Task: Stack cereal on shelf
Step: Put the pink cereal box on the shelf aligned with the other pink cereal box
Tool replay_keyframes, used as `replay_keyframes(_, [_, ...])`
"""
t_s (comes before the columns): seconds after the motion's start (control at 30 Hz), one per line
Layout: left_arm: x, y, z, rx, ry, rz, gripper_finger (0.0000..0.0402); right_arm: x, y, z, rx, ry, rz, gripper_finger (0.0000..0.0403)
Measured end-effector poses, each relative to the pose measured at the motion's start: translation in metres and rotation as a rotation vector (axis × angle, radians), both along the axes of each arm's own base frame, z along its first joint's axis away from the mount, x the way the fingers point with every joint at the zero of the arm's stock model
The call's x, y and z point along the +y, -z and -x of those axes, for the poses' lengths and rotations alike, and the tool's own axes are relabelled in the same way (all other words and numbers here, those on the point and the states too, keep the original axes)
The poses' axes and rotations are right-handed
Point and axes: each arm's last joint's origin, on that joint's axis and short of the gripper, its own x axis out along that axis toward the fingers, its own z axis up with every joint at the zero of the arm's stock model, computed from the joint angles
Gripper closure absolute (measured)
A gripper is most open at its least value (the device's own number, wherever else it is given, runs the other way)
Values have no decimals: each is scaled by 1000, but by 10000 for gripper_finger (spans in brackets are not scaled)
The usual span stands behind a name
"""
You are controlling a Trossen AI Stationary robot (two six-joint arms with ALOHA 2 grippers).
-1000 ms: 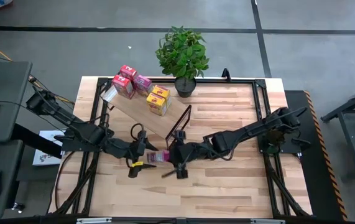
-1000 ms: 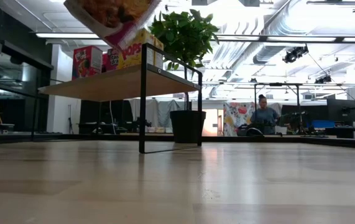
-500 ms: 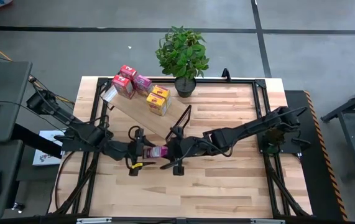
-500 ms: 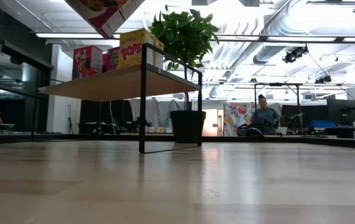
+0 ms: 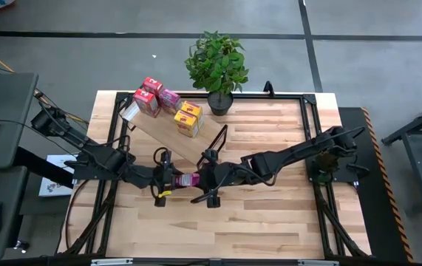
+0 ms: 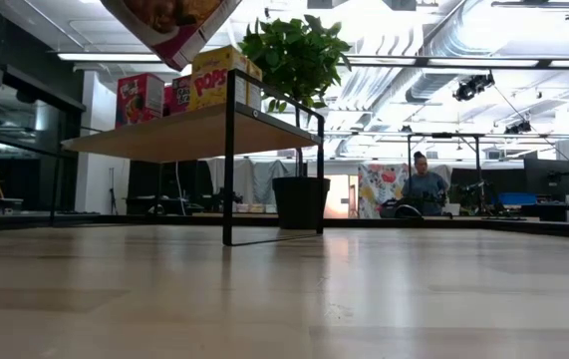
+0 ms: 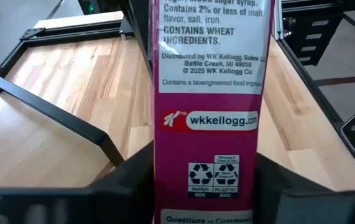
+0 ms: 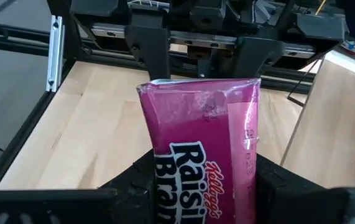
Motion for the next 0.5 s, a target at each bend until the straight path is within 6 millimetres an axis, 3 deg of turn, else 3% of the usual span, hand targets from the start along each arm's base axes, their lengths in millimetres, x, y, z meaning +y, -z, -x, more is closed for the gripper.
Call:
replay_keyframes(0.17, [0,0,0,0,3,-10,277,0,0,0,1,10,2,268])
replay_keyframes(0.5, [0,0,0,-5,1,-14,268,-2,-1,-1,-13,19,-1,264])
